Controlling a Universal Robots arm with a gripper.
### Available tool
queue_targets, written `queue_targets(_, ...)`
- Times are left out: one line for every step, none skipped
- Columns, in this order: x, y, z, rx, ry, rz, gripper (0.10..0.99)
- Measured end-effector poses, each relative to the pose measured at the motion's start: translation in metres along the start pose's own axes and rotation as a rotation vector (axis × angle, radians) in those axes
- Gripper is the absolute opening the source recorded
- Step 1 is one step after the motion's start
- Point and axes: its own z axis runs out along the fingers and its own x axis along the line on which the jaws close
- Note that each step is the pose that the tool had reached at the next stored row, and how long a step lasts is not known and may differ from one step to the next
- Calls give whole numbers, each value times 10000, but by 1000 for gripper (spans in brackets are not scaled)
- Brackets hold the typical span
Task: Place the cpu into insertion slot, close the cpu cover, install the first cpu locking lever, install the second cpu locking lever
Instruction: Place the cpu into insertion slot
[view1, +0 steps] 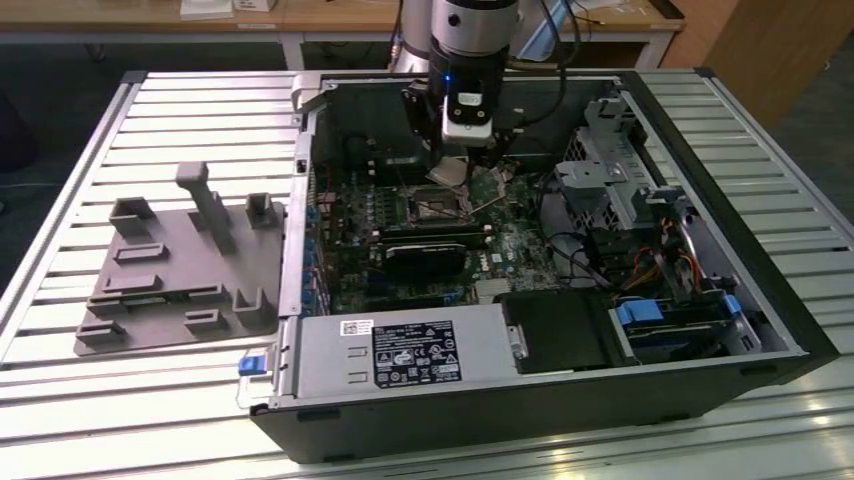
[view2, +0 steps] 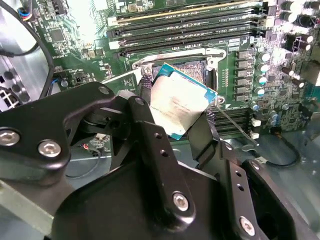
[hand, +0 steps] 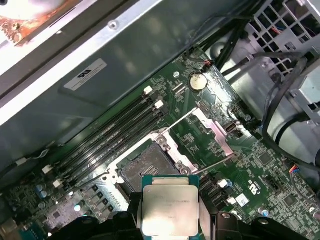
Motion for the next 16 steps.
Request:
queue_targets(0,0,3,1,-5,79,537)
queue_targets(0,0,5,1,-9,159,537)
queue_targets(0,0,8,1,-13,241,537)
queue_targets(0,-1,11,2,-18,326,537)
queue_targets(0,-1,13,1,-22,414,537)
queue_targets(0,-1,16,2,-26,502,537)
queue_targets(0,-1,19,2,-31,597,537)
queue_targets(0,-1,21,3,-37,700,537)
queue_targets(0,-1,24,2,-43,826,537)
queue_targets(0,-1,27,1,-48,951,537)
queue_targets(0,-1,31,-1,-53,1081,537)
queue_targets(-1,-2,34,-3,-58,1212,537)
queue_targets(-1,-2,38,-3,-63,1348,537)
queue_targets(-1,-2,42,-5,-69,1488,537)
queue_targets(-1,-2,46,-7,-74,1630,537)
queue_targets(-1,-2,51,-9,-80,1779,537)
